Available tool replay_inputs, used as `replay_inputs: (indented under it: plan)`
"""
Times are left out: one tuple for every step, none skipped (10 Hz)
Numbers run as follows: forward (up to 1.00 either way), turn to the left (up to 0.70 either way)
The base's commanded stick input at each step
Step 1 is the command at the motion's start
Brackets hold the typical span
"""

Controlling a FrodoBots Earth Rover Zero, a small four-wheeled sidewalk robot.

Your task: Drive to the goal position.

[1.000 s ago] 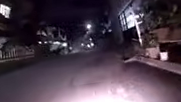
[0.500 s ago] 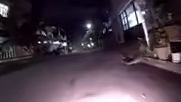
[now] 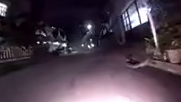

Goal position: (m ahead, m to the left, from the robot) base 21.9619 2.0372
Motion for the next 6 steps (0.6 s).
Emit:
replay_inputs:
  plan:
    - [0.70,0.00]
    - [0.70,0.00]
    - [0.70,0.00]
    - [0.70,0.00]
    - [0.70,0.00]
    - [0.70,0.00]
